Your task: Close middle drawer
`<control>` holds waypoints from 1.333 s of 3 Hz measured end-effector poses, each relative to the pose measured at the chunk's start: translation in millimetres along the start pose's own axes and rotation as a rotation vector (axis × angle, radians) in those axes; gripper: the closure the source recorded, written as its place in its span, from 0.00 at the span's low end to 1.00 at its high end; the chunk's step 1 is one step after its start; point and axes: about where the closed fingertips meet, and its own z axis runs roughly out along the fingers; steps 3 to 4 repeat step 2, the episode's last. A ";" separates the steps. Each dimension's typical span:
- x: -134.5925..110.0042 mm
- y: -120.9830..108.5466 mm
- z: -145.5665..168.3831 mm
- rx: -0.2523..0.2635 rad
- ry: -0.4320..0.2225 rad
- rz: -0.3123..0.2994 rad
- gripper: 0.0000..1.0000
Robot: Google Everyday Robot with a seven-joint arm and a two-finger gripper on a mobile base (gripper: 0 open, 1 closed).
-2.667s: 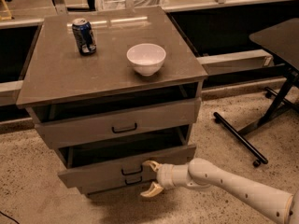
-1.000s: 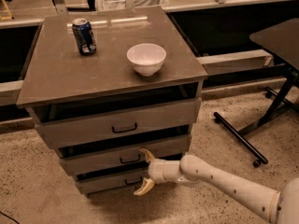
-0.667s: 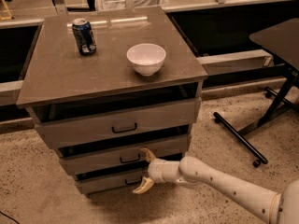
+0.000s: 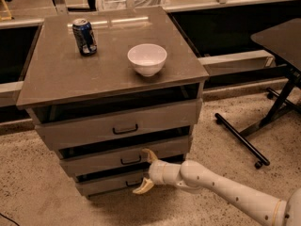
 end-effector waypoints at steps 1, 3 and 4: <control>-2.8 26.5 -17.0 -0.062 -0.028 0.025 0.00; -8.4 35.2 -16.9 -0.095 -0.048 0.025 0.00; -8.4 35.2 -16.9 -0.095 -0.048 0.025 0.00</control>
Offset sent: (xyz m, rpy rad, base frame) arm -0.0253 -0.0070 0.0000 0.0180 0.0359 0.0403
